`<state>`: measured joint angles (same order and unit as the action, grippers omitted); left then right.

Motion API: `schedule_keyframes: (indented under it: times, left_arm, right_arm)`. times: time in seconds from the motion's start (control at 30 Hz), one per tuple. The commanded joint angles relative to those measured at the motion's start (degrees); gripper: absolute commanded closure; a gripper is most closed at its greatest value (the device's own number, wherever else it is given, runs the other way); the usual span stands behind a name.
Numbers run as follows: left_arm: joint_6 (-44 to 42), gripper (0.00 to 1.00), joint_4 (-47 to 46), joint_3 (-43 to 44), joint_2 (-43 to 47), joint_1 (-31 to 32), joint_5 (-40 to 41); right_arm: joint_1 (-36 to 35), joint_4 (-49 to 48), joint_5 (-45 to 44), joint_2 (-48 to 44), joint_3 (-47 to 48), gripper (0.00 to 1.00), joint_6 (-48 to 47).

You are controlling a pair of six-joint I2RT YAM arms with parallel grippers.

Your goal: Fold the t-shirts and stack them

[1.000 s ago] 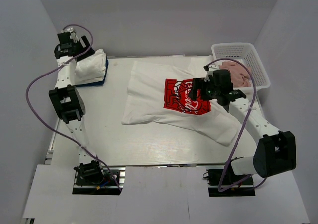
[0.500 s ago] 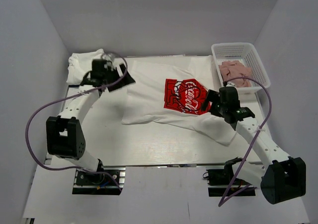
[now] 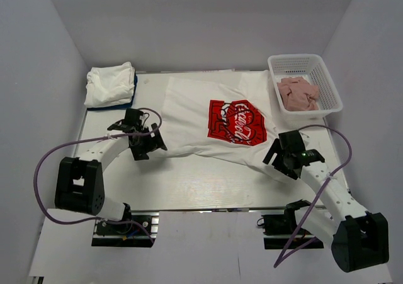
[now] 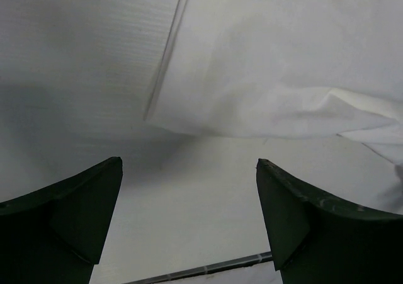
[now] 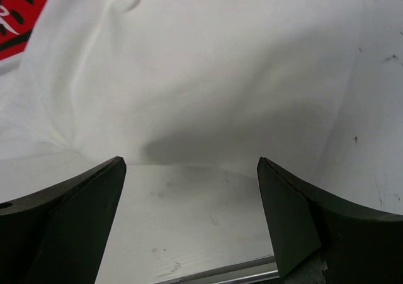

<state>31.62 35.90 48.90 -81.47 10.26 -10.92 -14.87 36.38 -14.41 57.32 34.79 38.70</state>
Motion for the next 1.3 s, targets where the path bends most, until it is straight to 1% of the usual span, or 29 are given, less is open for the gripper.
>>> schedule_keyframes:
  times: [0.0, 0.07, 0.1, 0.13, 0.17, 0.27, 0.4, 0.43, 0.47, 0.5, 0.57, 0.67, 0.73, 0.77, 0.83, 0.9, 0.93, 0.97, 1.03, 1.07, 1.1, 1.13, 1.2, 1.23, 1.27]
  left_arm:
    - [1.87, 0.05, -5.48, -1.0, -2.72, 0.29, -0.22]
    - [1.87, 0.11, -7.15, -1.0, -4.74, 0.29, -0.86]
    - [1.87, 0.15, -7.86, -1.0, -5.53, 0.29, -1.99]
    - [1.87, 0.17, -7.86, -2.22, -6.06, 0.29, -2.0]
    - [2.57, 0.2, -9.86, -3.19, -6.07, 0.29, -2.0]
    - [3.62, 0.29, -12.95, -5.66, -7.64, 0.81, -2.79]
    - [3.63, 0.62, -16.11, -5.05, -12.21, 2.13, -4.98]
    - [3.63, 0.81, -16.73, -4.26, -13.0, 2.13, -5.77]
    - [3.63, 0.91, -16.74, -3.47, -13.79, 2.65, -5.78]
    - [3.63, 1.0, -14.83, -1.38, -14.93, 2.66, -5.78]
    - [2.32, 1.0, -13.41, 0.22, -14.94, 2.66, -3.86]
    - [1.61, 1.0, -11.82, 1.81, -13.36, 2.66, -2.01]
    - [1.61, 1.0, -9.71, 2.51, -11.79, 2.66, -0.52]
    - [1.61, 1.0, -9.71, 2.51, -9.61, 2.66, 0.01]
    - [1.61, 1.0, -8.66, 1.98, -7.22, 2.66, 0.81]
    - [1.61, 1.0, -7.43, 1.98, -3.98, 2.66, 2.74]
    - [1.61, 1.0, -6.73, 1.98, -3.09, 2.14, 3.35]
    - [1.61, 1.0, -5.15, 1.98, -2.21, 2.13, 4.66]
    - [0.99, 1.0, -3.74, 1.98, -0.02, 1.52, 5.9]
    - [0.99, 1.0, -1.99, 3.11, 0.0, 1.52, 7.73]
    - [0.99, 1.0, -1.02, 3.82, 0.87, 1.52, 8.45]
    - [0.47, 1.0, -0.31, 4.53, 0.88, 1.52, 8.98]
    - [0.46, 1.0, -0.3, 5.5, 2.98, 1.52, 9.51]
    - [0.46, 1.0, -0.3, 6.2, 3.59, 1.52, 9.51]
    - [0.46, 1.0, -0.3, 7.16, 4.12, 1.52, 9.51]
  right_arm:
    - [0.72, 4.13, -2.37, -3.53, -1.73, 0.09, 5.41]
    - [0.9, 4.48, -1.67, -5.81, -2.0, 0.09, 7.78]
    - [0.72, 4.49, -1.32, -6.86, -2.09, 0.09, 8.67]
    - [0.81, 5.53, -2.27, -7.13, -2.09, 0.09, 9.28]
    - [0.81, 6.06, -2.89, -8.0, -1.83, 0.09, 11.47]
    - [1.07, 6.77, -4.83, -8.98, -2.0, 0.09, 12.63]
    - [1.43, 5.54, -1.85, -7.66, -2.0, 0.09, 12.28]
    - [1.34, 6.41, -1.58, -6.44, -1.83, 0.09, 12.19]
    - [1.43, 7.29, -1.15, -5.91, -1.39, 0.09, 12.1]
    - [1.51, 8.34, -0.88, -4.69, -0.78, 0.09, 11.41]
    - [1.51, 9.67, 1.83, -3.27, -1.29, 0.09, 10.96]
    - [1.43, 8.97, 2.2, -0.89, -1.91, 0.09, 10.78]
    - [1.77, 7.31, 0.27, 1.21, -2.09, 0.09, 10.7]
    - [1.43, 6.69, -0.26, 1.82, -2.87, 0.09, 10.35]
    - [1.86, 3.18, -0.62, 3.84, -3.32, 0.09, 9.56]
    - [1.86, -0.15, -0.44, 5.25, -3.58, 0.13, 9.03]
    - [1.78, -1.04, -1.74, 6.56, -3.67, 0.15, 8.07]
    - [1.78, -1.83, -2.45, 7.1, -4.54, 0.15, 7.8]
    - [1.95, -4.47, -3.78, 8.24, -4.46, 0.21, 6.05]
    - [1.95, -4.91, -3.69, 9.29, -4.55, 0.27, 5.34]
    - [2.04, -8.05, -2.56, 9.39, -4.64, 0.37, 3.77]
    - [1.78, -8.95, -1.59, 9.48, -4.73, 0.56, 2.88]
    - [1.86, -12.02, 0.08, 8.52, -4.81, 0.84, -0.09]
    - [1.95, -12.56, 1.05, 8.08, -4.38, 1.0, -1.16]
    - [1.87, -12.56, 1.23, 6.85, -3.07, 1.0, -3.6]
